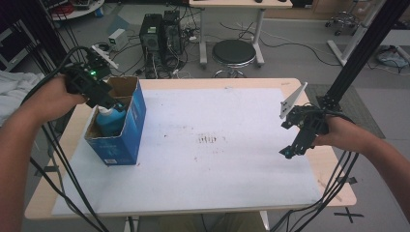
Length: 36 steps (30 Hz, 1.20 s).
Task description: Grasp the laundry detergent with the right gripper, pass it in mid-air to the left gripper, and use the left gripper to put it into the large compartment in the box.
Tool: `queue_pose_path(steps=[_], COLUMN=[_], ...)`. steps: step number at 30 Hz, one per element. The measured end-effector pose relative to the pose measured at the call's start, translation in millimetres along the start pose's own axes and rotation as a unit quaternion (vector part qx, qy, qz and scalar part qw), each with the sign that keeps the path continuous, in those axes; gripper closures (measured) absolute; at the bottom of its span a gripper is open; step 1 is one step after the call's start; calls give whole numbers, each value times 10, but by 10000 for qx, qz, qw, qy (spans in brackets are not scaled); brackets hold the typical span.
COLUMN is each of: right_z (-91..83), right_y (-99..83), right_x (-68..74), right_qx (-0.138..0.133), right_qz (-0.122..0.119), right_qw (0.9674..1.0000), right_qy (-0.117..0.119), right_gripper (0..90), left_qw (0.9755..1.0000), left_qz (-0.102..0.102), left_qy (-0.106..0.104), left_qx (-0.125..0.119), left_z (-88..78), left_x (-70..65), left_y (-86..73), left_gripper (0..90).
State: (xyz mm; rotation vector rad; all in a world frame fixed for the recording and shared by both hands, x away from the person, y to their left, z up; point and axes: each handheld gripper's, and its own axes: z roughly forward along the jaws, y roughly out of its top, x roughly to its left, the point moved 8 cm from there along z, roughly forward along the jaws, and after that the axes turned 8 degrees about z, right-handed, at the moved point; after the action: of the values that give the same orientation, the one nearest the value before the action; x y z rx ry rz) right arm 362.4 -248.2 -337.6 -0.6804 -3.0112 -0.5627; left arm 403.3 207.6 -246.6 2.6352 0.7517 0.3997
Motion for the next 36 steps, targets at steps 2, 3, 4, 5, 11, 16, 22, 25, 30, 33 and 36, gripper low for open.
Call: queue_pose_path(steps=[2, 3, 4, 5, 11, 16, 22, 25, 30, 33, 36], right_z=[-6, -6, -11, -12, -19, -13, -12, -13, -5, 6, 9], right_y=[12, 12, 28, 36, 66, 79, 117, 123, 139, 145, 148], right_x=[14, 14, 30, 34, 63, 69, 81, 80, 58, 18, 7], right_qx=[-16, -16, -33, -48, -82, -80, -116, -127, -150, -141, -143], right_qz=[-15, -15, -26, -51, -73, -76, -58, -56, -19, 22, 32], right_qw=[10000, 10000, 10000, 10000, 9999, 9999, 9999, 9999, 9999, 9999, 9999], right_qy=[2, 2, 8, 16, 28, 27, 35, 38, 9, 11, 4], right_gripper=[16, 16, 16, 16, 16, 16, 16, 16, 16, 16, 16], left_qw=[9999, 9997, 9994, 9990, 9949, 9918, 9885, 9881, 9879, 9873, 9872], left_qz=[115, 212, 317, 389, 886, 1176, 1372, 1369, 1356, 1393, 1399], left_qy=[-66, -108, -164, -216, -471, -449, -494, -548, -588, -523, -480], left_qx=[-28, -22, -8, -7, 133, 218, 406, 447, 471, 548, 599], left_z=[28, 49, 74, 106, 361, 554, 768, 827, 928, 998, 1016], left_x=[-63, -96, -129, -166, -326, -385, -429, -442, -458, -448, -433], left_y=[95, 143, 192, 243, 580, 777, 908, 941, 1022, 1070, 1080], left_gripper=[242, 242, 243, 243, 111, 51, 28, 29, 29, 29, 29])
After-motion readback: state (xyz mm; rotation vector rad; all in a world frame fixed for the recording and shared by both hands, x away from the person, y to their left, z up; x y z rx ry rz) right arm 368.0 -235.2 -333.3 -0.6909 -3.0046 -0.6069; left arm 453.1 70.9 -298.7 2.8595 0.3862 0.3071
